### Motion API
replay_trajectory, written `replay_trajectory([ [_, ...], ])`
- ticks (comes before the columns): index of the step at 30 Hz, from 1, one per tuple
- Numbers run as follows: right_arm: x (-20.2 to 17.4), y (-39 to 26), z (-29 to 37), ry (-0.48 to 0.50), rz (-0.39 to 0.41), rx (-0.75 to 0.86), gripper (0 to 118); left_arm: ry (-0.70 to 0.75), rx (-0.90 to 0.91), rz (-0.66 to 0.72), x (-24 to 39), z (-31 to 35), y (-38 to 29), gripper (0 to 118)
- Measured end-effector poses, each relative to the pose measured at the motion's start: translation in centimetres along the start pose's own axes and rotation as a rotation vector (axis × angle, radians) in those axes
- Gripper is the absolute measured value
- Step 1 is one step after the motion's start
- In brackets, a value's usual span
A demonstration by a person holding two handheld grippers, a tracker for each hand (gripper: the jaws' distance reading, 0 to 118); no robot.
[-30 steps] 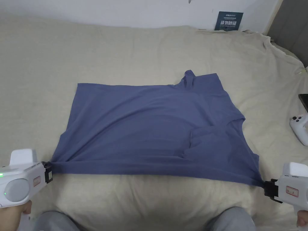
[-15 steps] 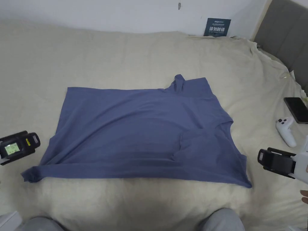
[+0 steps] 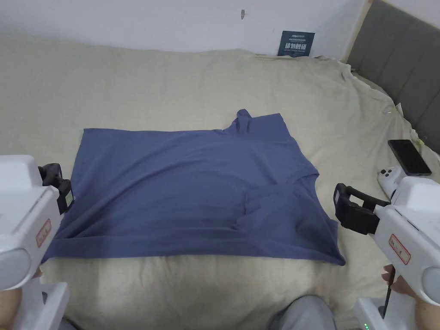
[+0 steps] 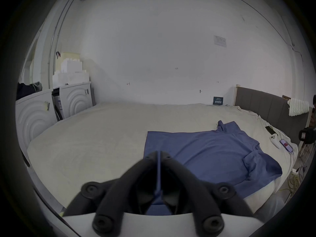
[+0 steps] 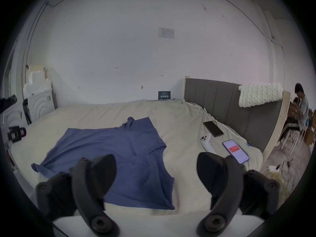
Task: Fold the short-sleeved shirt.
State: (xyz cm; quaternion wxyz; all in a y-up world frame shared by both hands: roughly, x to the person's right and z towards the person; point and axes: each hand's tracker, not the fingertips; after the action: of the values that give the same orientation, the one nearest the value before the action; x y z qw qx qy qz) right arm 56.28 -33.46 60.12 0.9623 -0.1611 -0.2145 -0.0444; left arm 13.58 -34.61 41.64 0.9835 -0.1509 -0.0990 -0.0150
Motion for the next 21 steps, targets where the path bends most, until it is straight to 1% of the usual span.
replay_trajectory([
  [2, 0.2, -0.4, 0.1, 0.002, -0.024, 0.025, 19, -0.006, 0.015, 0.019, -0.1, 0.2, -0.5, 0],
  [3, 0.1, -0.5, 0.0, -0.009, -0.032, 0.029, 0, -0.013, 0.017, 0.023, 0.0, 0.4, -0.7, 0],
  [5, 0.1, -0.6, 0.0, -0.018, -0.037, 0.05, 0, -0.011, 0.025, 0.011, 0.1, 0.4, -1.0, 0],
  [7, -0.2, -0.3, 0.3, 0.015, -0.048, 0.051, 0, -0.002, 0.045, -0.003, 0.2, 0.7, -1.3, 0],
  [10, -0.6, -0.1, 0.2, 0.021, -0.014, 0.054, 0, -0.014, 0.055, 0.005, -0.1, 0.7, -1.3, 0],
  [14, -0.9, 0.0, -0.1, 0.029, -0.025, 0.033, 0, -0.016, 0.058, 0.01, 0.6, 1.4, -1.1, 0],
  [18, -0.4, -0.1, -1.5, 0.033, 0.0, -0.043, 0, -0.028, 0.053, 0.018, 0.9, 1.8, -0.8, 0],
  [21, 0.3, -0.3, -3.5, 0.042, 0.024, -0.179, 0, -0.032, 0.052, 0.013, 1.0, 1.9, -0.7, 0],
])
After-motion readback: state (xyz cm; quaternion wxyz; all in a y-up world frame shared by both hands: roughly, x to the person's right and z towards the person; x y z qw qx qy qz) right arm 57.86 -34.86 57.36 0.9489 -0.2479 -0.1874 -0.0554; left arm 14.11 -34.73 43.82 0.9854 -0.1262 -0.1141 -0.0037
